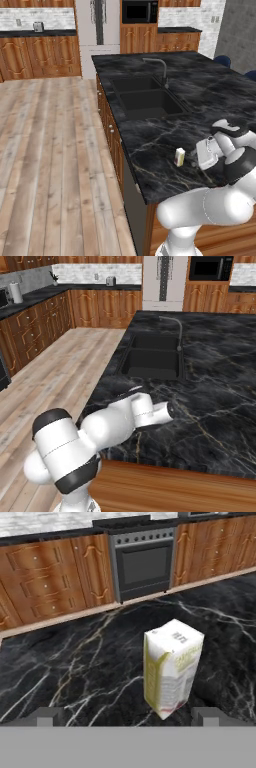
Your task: Pick the bottled water, boxed drink, bottled water from the counter and place them in the open cabinet.
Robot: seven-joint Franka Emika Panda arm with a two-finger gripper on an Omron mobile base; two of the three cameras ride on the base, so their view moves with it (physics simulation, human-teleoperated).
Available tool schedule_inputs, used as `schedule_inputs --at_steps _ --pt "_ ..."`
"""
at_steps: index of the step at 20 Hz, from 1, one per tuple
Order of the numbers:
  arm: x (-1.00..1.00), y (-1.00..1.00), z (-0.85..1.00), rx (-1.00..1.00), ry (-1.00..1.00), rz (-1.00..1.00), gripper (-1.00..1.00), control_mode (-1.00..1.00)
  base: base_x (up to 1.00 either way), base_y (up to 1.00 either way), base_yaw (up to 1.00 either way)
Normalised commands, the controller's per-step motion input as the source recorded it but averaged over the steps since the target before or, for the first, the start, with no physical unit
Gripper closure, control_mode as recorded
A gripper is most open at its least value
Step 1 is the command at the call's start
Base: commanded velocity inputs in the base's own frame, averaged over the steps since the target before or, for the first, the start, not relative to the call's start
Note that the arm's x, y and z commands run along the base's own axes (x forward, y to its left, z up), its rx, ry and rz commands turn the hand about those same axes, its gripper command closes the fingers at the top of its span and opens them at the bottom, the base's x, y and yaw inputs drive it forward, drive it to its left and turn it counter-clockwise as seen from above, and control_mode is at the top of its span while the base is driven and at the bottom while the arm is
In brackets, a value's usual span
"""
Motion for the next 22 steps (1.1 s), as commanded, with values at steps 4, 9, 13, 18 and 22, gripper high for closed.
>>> schedule_inputs --at_steps 4,9,13,18,22 --pt "0.03 0.0 -0.01 0.04 0.0 0.0 -1.0 -1.0 0.0 0.0 0.0" --pt "0.24 0.0 -0.05 0.03 0.0 0.0 -1.0 -1.0 0.0 0.0 0.0" --pt "0.26 0.0 -0.05 0.02 0.0 0.0 -1.0 -1.0 0.0 0.0 0.0" --pt "0.25 -0.13 -0.16 0.02 0.0 0.0 -1.0 -1.0 0.0 0.0 0.0" --pt "0.24 -0.01 -0.13 0.0 0.0 0.0 -1.0 -1.0 0.0 0.0 0.0"
